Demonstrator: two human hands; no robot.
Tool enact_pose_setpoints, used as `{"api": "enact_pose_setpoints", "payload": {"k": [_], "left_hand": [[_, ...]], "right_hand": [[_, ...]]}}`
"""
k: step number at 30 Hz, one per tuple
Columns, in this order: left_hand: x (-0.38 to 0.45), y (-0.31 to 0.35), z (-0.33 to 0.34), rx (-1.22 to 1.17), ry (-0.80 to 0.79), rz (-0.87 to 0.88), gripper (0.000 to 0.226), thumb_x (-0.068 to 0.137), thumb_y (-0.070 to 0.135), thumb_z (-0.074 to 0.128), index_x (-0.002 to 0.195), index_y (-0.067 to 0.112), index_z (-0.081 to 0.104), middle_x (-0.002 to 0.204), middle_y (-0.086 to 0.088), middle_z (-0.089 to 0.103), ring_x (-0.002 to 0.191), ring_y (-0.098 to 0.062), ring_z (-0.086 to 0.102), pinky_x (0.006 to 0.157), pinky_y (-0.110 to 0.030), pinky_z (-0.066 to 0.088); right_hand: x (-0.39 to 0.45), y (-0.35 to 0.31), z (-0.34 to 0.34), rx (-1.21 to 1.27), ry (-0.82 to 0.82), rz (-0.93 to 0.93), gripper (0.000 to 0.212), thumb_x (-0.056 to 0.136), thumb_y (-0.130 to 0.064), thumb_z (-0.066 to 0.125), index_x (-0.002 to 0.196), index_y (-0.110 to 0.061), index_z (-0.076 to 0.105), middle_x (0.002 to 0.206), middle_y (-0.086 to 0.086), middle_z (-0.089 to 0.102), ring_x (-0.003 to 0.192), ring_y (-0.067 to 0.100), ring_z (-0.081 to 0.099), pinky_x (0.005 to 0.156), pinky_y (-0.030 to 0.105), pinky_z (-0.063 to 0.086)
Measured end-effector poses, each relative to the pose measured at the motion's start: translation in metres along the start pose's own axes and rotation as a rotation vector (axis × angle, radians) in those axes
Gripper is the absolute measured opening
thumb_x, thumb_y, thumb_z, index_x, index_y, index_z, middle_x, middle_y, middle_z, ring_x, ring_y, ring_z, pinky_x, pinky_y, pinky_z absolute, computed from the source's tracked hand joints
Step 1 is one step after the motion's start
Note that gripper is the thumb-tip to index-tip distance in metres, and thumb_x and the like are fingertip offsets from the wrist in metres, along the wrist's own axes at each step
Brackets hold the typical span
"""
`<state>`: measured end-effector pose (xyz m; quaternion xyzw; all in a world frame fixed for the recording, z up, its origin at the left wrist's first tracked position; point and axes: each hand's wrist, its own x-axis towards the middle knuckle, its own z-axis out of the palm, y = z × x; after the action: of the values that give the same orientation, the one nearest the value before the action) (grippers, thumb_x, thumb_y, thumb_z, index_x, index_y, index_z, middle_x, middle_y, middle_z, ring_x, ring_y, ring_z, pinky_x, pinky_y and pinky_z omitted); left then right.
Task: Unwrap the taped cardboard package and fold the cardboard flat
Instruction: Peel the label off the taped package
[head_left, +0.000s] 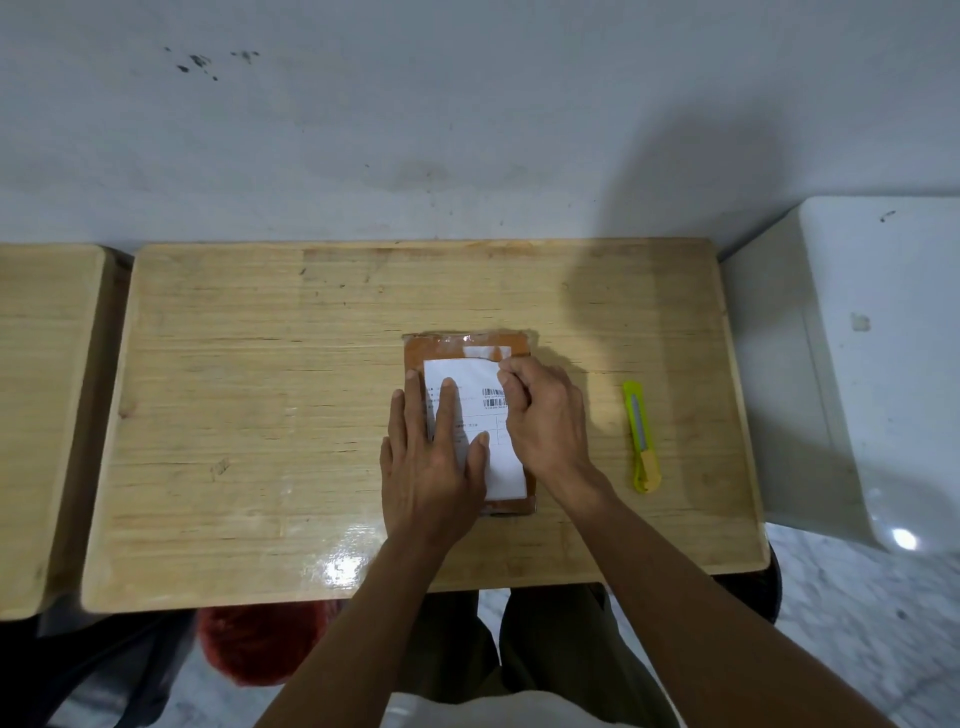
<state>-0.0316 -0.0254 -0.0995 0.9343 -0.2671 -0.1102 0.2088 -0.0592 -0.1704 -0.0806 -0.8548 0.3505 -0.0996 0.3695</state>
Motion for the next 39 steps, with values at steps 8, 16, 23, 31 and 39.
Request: {"api": "enact_pose_setpoints", "payload": {"k": [8, 16, 23, 31, 39], "left_hand": [[0.000, 0.001, 0.001, -0.008, -0.012, -0.012, 0.070, 0.096, 0.048, 0.048, 0.156, 0.018, 0.028, 0.166, -0.016, 0.011, 0.151, -0.037, 0.016, 0.111, -0.057, 0.037], [0.001, -0.003, 0.003, -0.036, -0.024, -0.015, 0.079, 0.097, 0.053, 0.043, 0.158, 0.011, 0.016, 0.168, -0.011, 0.003, 0.154, -0.031, 0.008, 0.117, -0.052, 0.031], [0.002, -0.005, 0.003, -0.049, -0.025, -0.001, 0.082, 0.097, 0.052, 0.044, 0.158, 0.007, 0.013, 0.167, -0.011, 0.005, 0.153, -0.031, 0.010, 0.119, -0.046, 0.027], [0.002, -0.011, 0.007, -0.039, -0.022, 0.039, 0.083, 0.098, 0.053, 0.042, 0.158, 0.005, 0.010, 0.167, -0.013, 0.002, 0.155, -0.029, 0.004, 0.123, -0.043, 0.018], [0.006, -0.018, 0.008, -0.054, -0.086, 0.057, 0.088, 0.098, 0.057, 0.038, 0.157, 0.003, 0.003, 0.167, -0.012, -0.004, 0.155, -0.026, -0.004, 0.125, -0.044, 0.012]], "right_hand": [[0.000, 0.003, -0.004, -0.083, -0.088, -0.080, 0.020, 0.089, -0.022, 0.070, 0.104, -0.010, 0.074, 0.092, 0.007, 0.070, 0.094, 0.026, 0.058, 0.076, 0.025, 0.037], [-0.003, 0.003, 0.000, -0.105, -0.052, -0.126, 0.013, 0.092, -0.020, 0.064, 0.087, -0.010, 0.070, 0.101, -0.001, 0.060, 0.101, 0.020, 0.052, 0.074, 0.032, 0.047], [0.000, 0.005, -0.010, 0.025, -0.170, -0.101, 0.014, 0.088, -0.012, 0.068, 0.074, -0.011, 0.067, 0.111, -0.001, 0.069, 0.111, 0.021, 0.054, 0.088, 0.014, 0.031], [-0.002, 0.011, -0.022, 0.114, -0.285, -0.062, 0.015, 0.087, -0.012, 0.068, 0.072, -0.013, 0.068, 0.122, -0.009, 0.066, 0.118, 0.017, 0.053, 0.090, 0.023, 0.042], [-0.006, 0.014, -0.028, 0.223, -0.333, 0.027, 0.013, 0.090, -0.012, 0.067, 0.080, -0.006, 0.072, 0.134, -0.008, 0.059, 0.117, 0.004, 0.055, 0.087, 0.013, 0.044]]}}
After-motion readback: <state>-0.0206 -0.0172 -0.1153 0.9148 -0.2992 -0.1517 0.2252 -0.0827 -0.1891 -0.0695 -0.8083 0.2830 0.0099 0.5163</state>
